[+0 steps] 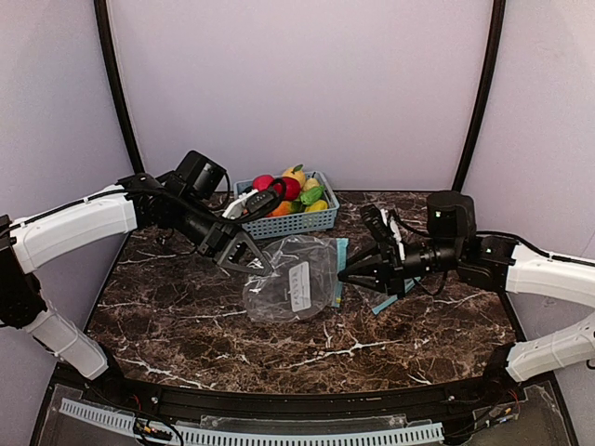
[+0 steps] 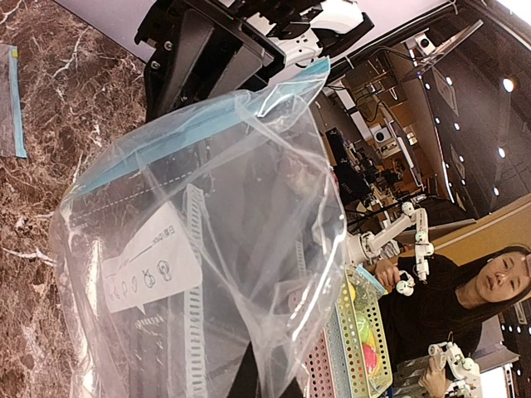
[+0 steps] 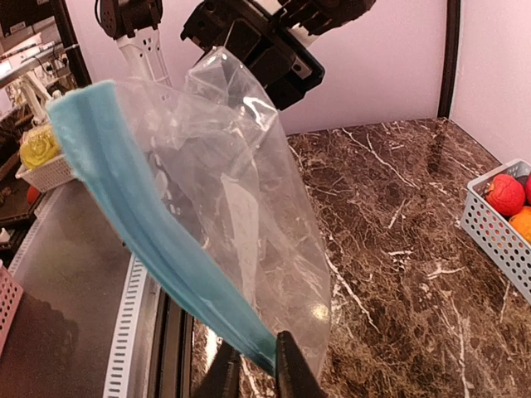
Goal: Place the food in the zip-top bag and seal the zipper
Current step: Pass from the left arm to the right
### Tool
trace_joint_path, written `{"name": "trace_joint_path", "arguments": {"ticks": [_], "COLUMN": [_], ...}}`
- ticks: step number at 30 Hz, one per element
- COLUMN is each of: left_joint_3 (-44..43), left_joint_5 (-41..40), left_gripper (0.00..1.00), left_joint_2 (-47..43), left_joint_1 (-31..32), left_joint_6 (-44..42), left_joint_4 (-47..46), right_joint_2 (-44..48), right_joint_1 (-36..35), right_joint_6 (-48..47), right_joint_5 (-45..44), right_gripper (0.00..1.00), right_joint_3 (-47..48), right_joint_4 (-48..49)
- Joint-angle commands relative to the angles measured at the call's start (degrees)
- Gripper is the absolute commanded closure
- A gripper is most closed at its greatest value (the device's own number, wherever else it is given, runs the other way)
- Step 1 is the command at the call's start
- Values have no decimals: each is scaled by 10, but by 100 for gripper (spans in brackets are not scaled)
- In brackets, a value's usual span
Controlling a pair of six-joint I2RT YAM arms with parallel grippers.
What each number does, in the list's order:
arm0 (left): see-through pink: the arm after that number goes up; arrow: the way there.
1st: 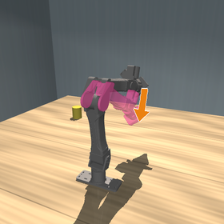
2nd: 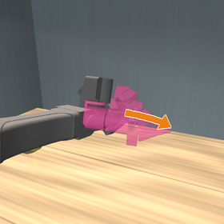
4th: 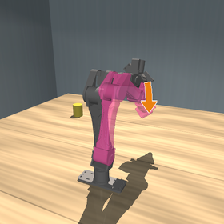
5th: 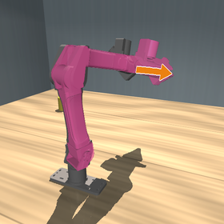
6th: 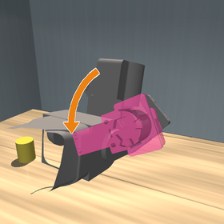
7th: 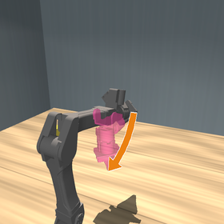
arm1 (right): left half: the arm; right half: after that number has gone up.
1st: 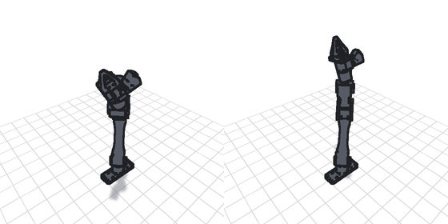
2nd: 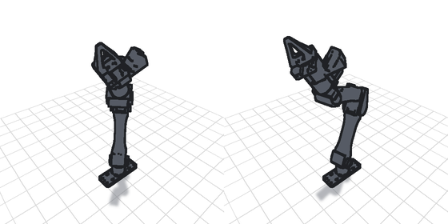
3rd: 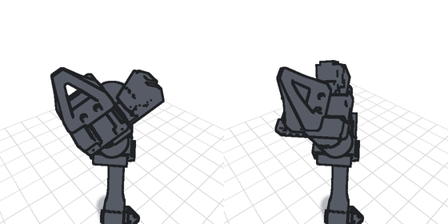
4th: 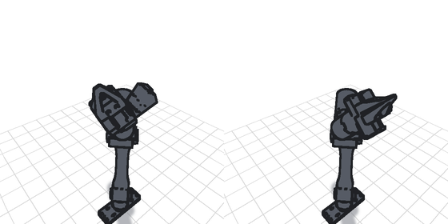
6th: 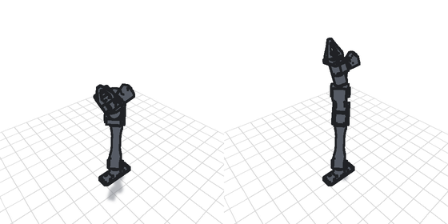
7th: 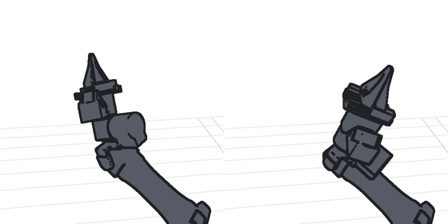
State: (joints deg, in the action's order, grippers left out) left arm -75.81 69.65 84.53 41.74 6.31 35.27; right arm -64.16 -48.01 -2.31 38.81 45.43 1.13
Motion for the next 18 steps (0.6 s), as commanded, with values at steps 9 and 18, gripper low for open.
{"name": "trace_joint_path", "arguments": {"ticks": [9,18], "left_joint_3": [-14,-24], "left_joint_5": [-161,-666], "left_gripper": [62,25], "left_joint_2": [-5,-84], "left_joint_1": [-10,10], "left_joint_6": [5,10], "left_joint_4": [-11,0], "right_joint_2": [7,4], "right_joint_1": [-3,-2], "right_joint_6": [89,186], "right_joint_5": [-134,-337], "right_gripper": [100,100], "right_joint_3": [-1,30], "right_joint_4": [16,-98]}}
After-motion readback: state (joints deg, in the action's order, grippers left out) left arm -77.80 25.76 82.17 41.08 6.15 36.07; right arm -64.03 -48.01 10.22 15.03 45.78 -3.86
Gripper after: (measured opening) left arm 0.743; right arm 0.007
